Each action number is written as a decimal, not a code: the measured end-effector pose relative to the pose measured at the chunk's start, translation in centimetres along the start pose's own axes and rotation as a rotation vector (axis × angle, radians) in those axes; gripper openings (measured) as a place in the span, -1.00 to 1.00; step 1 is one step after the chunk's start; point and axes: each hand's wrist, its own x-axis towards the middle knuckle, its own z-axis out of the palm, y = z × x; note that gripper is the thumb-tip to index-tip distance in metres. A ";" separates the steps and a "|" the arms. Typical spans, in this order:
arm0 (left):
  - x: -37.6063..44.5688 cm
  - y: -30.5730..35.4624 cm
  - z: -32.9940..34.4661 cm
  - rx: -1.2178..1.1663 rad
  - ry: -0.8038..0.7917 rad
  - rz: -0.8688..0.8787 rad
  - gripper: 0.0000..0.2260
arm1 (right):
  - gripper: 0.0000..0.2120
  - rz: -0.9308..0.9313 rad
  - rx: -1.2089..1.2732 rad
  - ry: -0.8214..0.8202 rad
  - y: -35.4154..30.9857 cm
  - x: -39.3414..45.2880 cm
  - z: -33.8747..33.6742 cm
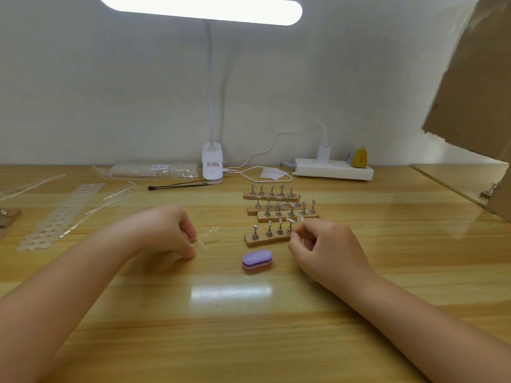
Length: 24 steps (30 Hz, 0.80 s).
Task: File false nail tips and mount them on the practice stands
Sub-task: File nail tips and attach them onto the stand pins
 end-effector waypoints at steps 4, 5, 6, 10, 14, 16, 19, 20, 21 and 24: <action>0.3 0.0 0.3 -0.030 0.105 0.027 -0.86 | -0.86 0.027 0.018 -0.009 -0.1 -0.1 0.0; 0.4 0.2 0.3 -0.056 0.153 0.040 -0.88 | -0.87 0.043 0.036 -0.011 -0.2 -0.2 0.0; 0.3 0.4 0.2 -0.089 0.211 0.065 -0.89 | -0.87 0.059 0.062 -0.011 -0.3 -0.3 0.1; -1.0 2.4 0.8 -0.397 0.374 0.253 -0.92 | -0.90 0.095 0.292 -0.018 -1.1 -0.5 0.2; -3.4 5.5 3.9 -0.650 0.342 0.435 -0.93 | -0.89 0.158 0.659 -0.153 -2.1 -0.7 0.0; -3.8 6.2 4.9 -0.721 0.341 0.440 -0.94 | -0.91 0.204 0.743 -0.179 -2.3 -0.6 -0.1; -4.0 6.1 5.6 -0.782 0.337 0.438 -0.96 | -0.93 0.322 0.867 -0.194 -2.3 -0.4 -0.2; -4.0 6.1 5.7 -0.786 0.344 0.444 -0.96 | -0.94 0.348 0.904 -0.201 -2.3 -0.4 -0.2; -3.9 6.0 5.9 -0.774 0.365 0.458 -0.96 | -0.95 0.367 0.934 -0.206 -2.3 -0.4 -0.1; -3.8 5.7 6.5 -0.577 0.519 0.529 -0.94 | -0.93 0.395 0.972 -0.215 -2.3 -0.4 0.0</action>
